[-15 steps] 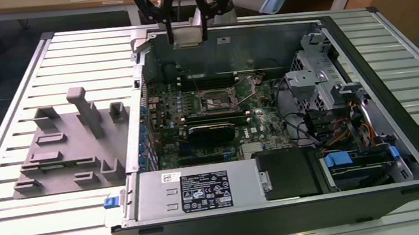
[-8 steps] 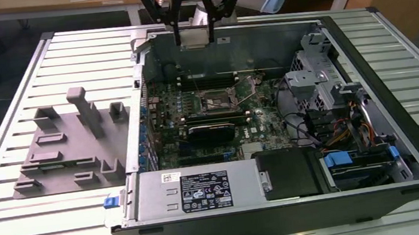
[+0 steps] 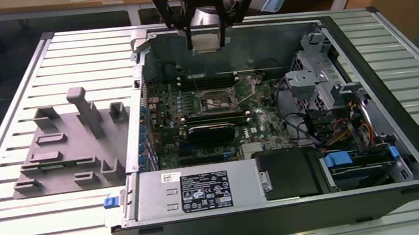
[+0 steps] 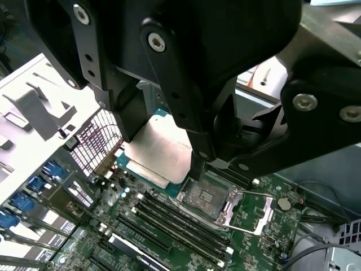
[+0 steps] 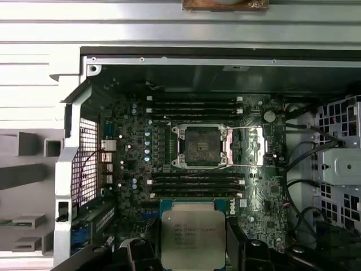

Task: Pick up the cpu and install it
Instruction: 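Pick up the cpu and move it towards the insertion slot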

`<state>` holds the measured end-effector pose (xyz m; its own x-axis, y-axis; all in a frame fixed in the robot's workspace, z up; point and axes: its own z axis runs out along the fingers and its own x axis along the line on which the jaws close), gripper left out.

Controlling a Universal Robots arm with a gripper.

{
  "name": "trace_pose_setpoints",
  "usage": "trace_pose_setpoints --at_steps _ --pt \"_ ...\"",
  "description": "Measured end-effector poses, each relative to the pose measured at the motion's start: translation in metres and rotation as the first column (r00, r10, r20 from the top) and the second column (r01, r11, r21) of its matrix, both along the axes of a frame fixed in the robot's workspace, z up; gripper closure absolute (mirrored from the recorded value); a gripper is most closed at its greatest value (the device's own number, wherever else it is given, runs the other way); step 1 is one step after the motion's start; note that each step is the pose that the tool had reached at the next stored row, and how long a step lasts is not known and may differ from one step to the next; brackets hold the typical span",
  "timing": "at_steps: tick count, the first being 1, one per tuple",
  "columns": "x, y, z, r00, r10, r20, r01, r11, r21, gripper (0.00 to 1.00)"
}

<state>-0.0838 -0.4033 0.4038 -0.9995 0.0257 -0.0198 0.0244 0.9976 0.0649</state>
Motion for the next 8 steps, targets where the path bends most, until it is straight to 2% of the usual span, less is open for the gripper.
trace_pose_setpoints --at_steps 8 --pt "0.0060 0.0000 -0.0083 1.0000 0.000 0.0000 0.000 1.0000 -0.0001 0.45"
